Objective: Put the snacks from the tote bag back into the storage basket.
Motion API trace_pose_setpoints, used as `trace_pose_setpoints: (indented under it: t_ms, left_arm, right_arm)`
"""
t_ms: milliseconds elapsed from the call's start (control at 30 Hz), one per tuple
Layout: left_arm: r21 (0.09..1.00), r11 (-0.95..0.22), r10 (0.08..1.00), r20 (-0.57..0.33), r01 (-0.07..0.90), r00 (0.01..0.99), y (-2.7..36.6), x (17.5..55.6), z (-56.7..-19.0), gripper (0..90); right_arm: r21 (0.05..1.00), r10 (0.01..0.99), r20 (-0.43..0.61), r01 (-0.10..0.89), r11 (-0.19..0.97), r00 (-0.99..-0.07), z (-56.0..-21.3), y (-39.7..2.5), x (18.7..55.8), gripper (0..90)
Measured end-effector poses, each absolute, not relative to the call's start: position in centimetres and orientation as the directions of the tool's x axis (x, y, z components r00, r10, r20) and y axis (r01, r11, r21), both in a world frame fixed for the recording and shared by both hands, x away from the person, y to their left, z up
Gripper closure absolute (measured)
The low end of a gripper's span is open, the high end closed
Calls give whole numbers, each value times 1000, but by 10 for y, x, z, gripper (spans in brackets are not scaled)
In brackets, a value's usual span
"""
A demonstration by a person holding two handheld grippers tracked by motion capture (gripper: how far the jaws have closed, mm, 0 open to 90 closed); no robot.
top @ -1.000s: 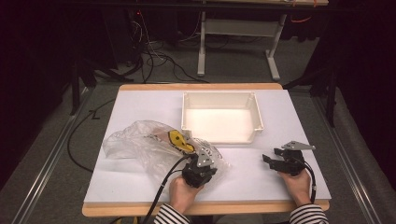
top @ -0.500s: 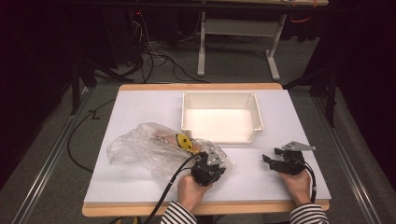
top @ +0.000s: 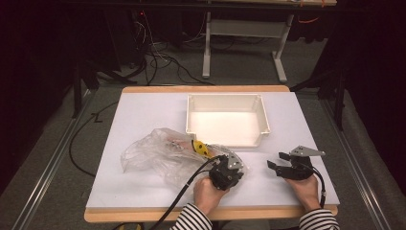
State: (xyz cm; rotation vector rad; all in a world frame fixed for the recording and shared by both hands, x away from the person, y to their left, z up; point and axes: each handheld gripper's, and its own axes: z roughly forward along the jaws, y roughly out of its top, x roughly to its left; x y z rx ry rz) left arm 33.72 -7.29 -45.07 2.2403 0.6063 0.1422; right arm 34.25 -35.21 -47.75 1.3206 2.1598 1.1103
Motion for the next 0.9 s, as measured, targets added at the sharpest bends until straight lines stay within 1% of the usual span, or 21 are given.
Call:
trace_pose_setpoints:
  t_ms: [100,133,233,300,367,500,600,667,733,800,900]
  left_arm:
    - [730,-567,478,-86,382,874,-74,337,-451,857]
    - [732,-568,479,-77,376,874,-73,336,-450,835]
    - [742,-554,492,-74,378,867,-65,332,-444,732]
    - [744,-545,506,-76,386,859,-59,330,-440,650]
    - [749,-533,530,-68,394,845,-50,326,-436,589]
    - [759,-500,576,-68,417,815,-30,322,-431,505]
    - [767,-468,602,-87,439,794,-15,320,-427,473]
    - [773,-452,620,-87,446,779,-5,319,-426,464]
    - [778,-440,638,-82,449,766,4,318,-424,458]
    - [780,-429,654,-80,456,753,13,318,-423,455]
    - [780,-415,675,-80,468,733,26,318,-423,453]
  right_arm:
    - [791,852,100,560,245,-514,-475,-348,338,342]
    - [798,844,104,551,244,-526,-474,-346,335,344]
    - [811,820,113,529,250,-560,-467,-337,329,344]
    - [815,802,106,514,269,-588,-463,-329,326,343]
    - [819,773,100,493,293,-627,-457,-317,324,343]
    - [817,714,91,462,345,-694,-453,-293,324,344]
    - [799,679,97,464,382,-727,-456,-277,327,367]
    - [783,663,101,471,407,-742,-460,-268,331,420]
    - [770,648,117,481,419,-752,-464,-263,335,504]
    - [752,642,128,496,435,-756,-466,-259,337,627]
    - [723,646,141,524,451,-750,-469,-258,340,762]
